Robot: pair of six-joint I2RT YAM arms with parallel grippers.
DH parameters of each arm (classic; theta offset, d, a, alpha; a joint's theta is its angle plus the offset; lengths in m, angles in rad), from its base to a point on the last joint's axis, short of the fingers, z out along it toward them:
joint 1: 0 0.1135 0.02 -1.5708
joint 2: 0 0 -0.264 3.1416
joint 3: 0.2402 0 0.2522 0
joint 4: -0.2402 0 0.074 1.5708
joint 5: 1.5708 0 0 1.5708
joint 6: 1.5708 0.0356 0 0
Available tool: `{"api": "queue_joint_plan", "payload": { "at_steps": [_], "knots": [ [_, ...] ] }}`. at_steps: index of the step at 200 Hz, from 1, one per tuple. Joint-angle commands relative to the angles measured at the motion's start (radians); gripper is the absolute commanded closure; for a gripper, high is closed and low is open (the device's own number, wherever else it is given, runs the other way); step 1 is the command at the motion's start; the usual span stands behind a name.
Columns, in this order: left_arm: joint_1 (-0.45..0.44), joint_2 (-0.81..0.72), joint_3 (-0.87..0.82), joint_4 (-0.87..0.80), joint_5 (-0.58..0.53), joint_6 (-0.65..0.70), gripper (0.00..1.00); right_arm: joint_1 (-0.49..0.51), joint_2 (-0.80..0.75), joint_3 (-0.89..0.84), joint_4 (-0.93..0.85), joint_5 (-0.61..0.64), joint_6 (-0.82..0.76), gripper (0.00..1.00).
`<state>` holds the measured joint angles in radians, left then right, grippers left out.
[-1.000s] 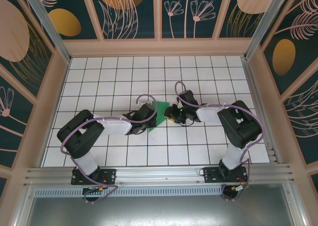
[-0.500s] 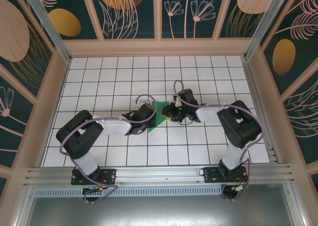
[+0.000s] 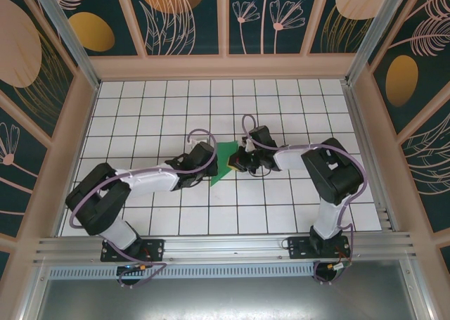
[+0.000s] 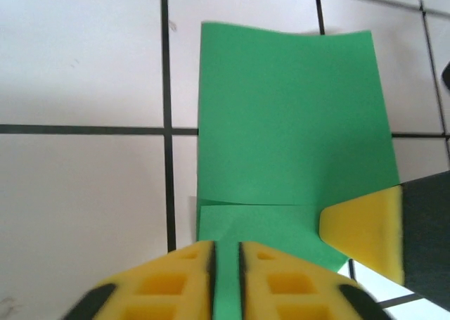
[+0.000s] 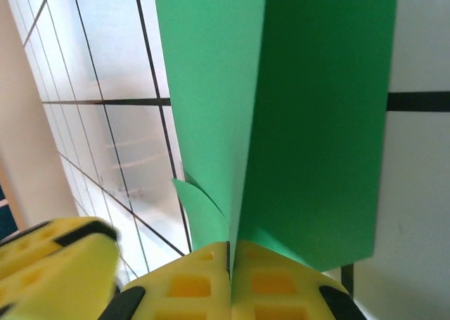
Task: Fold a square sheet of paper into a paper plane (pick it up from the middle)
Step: Third fold the triangle at the center of the table, then fourth fold the wing at the center of the table.
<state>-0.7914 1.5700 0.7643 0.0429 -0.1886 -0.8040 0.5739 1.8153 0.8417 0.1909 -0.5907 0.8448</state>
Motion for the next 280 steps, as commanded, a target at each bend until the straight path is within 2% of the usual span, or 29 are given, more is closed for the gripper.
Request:
{"api": "queue_joint_plan", "payload": {
  "at_steps": [1,49,69,93,113,149,163,223,280],
  "knots": [
    [0.013,-0.105,-0.007,-0.03,-0.05,0.022,0.68,0.003,-0.081,0.028,-0.073,0.083,-0.008,1.0],
    [0.03,-0.351,-0.102,-0.009,-0.099,0.029,0.23,0.013,-0.264,0.041,-0.212,0.26,0.038,1.0],
    [0.03,-0.428,-0.132,0.024,-0.1,0.065,0.1,0.019,-0.329,0.053,-0.283,0.331,0.08,1.0],
    [0.031,-0.455,-0.164,0.118,-0.038,0.174,0.02,0.02,-0.332,0.068,-0.325,0.35,0.141,1.0],
    [0.031,-0.43,-0.205,0.241,0.079,0.298,0.02,0.014,-0.294,0.058,-0.296,0.318,0.185,1.0],
    [0.028,-0.331,-0.25,0.429,0.164,0.434,0.02,-0.003,-0.222,0.021,-0.228,0.274,0.295,1.0],
    [0.026,-0.289,-0.276,0.517,0.174,0.476,0.02,-0.012,-0.204,0.012,-0.229,0.27,0.329,1.0],
    [0.0,-0.127,-0.321,0.712,0.218,0.702,0.01,-0.021,-0.199,-0.026,-0.289,0.218,0.483,1.0],
    [-0.025,0.067,-0.251,0.762,0.262,0.816,0.06,-0.022,-0.189,0.012,-0.372,0.22,0.525,1.0]
  ]
}}
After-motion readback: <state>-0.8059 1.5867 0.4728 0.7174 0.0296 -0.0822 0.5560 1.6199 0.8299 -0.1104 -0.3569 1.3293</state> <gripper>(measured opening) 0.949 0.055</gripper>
